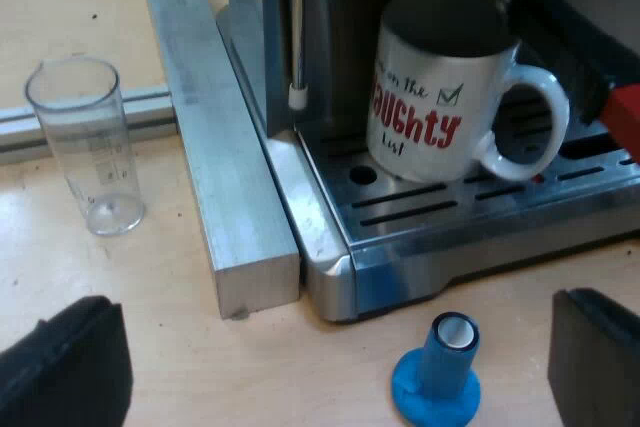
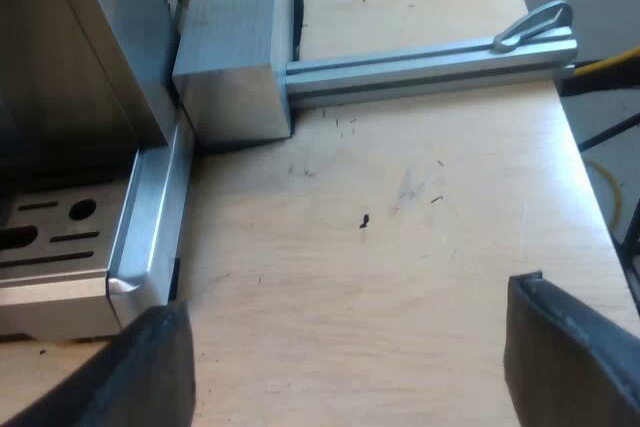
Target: Remove mug from coffee machine
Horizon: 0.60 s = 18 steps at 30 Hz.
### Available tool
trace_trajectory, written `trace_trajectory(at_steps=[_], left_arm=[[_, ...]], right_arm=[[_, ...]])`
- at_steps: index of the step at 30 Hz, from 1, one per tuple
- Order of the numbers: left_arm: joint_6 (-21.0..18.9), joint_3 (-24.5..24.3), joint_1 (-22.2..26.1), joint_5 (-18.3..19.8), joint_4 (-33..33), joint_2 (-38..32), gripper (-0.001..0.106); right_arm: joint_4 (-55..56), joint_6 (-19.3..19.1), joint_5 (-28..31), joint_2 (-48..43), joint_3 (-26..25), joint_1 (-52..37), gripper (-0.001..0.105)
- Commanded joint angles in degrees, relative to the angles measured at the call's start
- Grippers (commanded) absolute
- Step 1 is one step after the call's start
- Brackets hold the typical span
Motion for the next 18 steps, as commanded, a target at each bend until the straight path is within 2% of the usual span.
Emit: trace_trajectory(at_steps=[1, 5, 7, 10, 18], left_arm=[[0.13, -2.60, 0.16, 1.03, 0.00, -2.99, 0.088], [0.13, -4.69, 0.16, 1.94, -0.37, 0.76, 0.089], [0.13, -5.04, 0.16, 4.41, -2.27, 2.92, 0.089], [-0.43, -5.03, 0.16, 6.14, -4.89, 4.50, 0.089], [-1.48, -5.03, -2.91, 7.14, -8.42, 7.53, 0.089]], right_arm=[[-0.51, -1.01, -1.82, 0.24, -1.01, -0.30, 0.067], [-0.51, 0.14, -5.67, 0.24, -1.09, -0.19, 0.067], [-0.65, 0.99, -7.59, 0.24, -1.09, 0.23, 0.067], [-0.65, 1.15, -8.11, 0.24, -1.44, 2.88, 0.067], [-0.83, -0.23, -8.10, 5.04, -4.35, 11.36, 0.067]])
